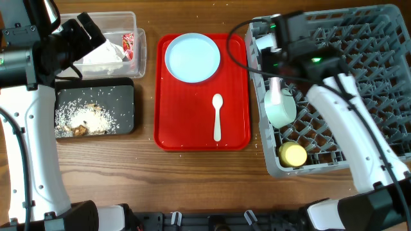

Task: Sort waste into correct bins and load items into the dishwasher rack
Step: 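Grasp the white fork with the right gripper and carry it to the rack, then grasp the white spoon with the right gripper and drop it in the rack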

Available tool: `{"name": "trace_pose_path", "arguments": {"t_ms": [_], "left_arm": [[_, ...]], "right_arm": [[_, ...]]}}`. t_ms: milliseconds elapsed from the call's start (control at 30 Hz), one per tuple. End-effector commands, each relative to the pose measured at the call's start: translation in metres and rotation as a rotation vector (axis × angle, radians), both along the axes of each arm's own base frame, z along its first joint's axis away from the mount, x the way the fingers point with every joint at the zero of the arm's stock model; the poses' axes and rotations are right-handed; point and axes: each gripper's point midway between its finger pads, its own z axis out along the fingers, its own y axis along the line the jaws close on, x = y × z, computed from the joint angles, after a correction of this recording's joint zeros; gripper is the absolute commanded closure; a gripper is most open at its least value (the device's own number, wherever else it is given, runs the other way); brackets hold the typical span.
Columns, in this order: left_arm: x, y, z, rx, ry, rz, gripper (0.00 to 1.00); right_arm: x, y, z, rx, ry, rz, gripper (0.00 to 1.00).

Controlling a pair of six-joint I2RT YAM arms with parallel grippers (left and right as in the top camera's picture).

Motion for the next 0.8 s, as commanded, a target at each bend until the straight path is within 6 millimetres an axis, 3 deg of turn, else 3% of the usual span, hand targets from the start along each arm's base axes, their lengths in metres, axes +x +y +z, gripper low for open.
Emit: {"name": "trace_pose_path", "arguments": {"t_ms": [0, 100, 200, 333, 500, 567, 667, 700, 767], "left_arm": [[-0.001, 0.005, -0.002, 0.02, 0.005, 0.005, 0.0], [-0.001, 0.005, -0.002, 0.02, 0.005, 0.004, 0.0], [-0.001, 0.005, -0.002, 0.02, 0.005, 0.005, 0.0], [-0.001, 0.005, -0.002, 0.02, 0.005, 0.005, 0.0], [-0.001, 0.005, -0.002, 0.02, 0.005, 0.005, 0.0], [-0.001, 0.005, -0.002, 0.02, 0.005, 0.005, 0.0], [-0.001, 0.005, -0.002, 0.02, 0.005, 0.005, 0.0], [-0.001, 0.005, -0.002, 0.02, 0.005, 0.005, 0.0], [-0.001, 0.005, -0.002, 0.02, 0.005, 0.005, 0.0]], "right_arm": [[0.009, -0.052, 0.001, -0.211, 0.015, 0.064, 0.85], [0.021, -0.088, -0.015, -0.26, 0.057, 0.04, 0.85], [0.023, -0.116, -0.051, -0.273, 0.168, 0.004, 0.84], [-0.001, -0.105, -0.098, -0.188, 0.372, 0.06, 0.83], [-0.038, -0.086, -0.106, -0.074, 0.518, 0.118, 0.45], [-0.043, -0.086, -0.095, -0.063, 0.524, 0.089, 0.34], [-0.031, -0.079, -0.044, 0.023, 0.431, -0.027, 0.27], [-0.014, -0.038, -0.004, 0.264, 0.328, 0.041, 0.26], [-0.003, 0.026, 0.046, 0.606, 0.219, 0.262, 0.2]]}}
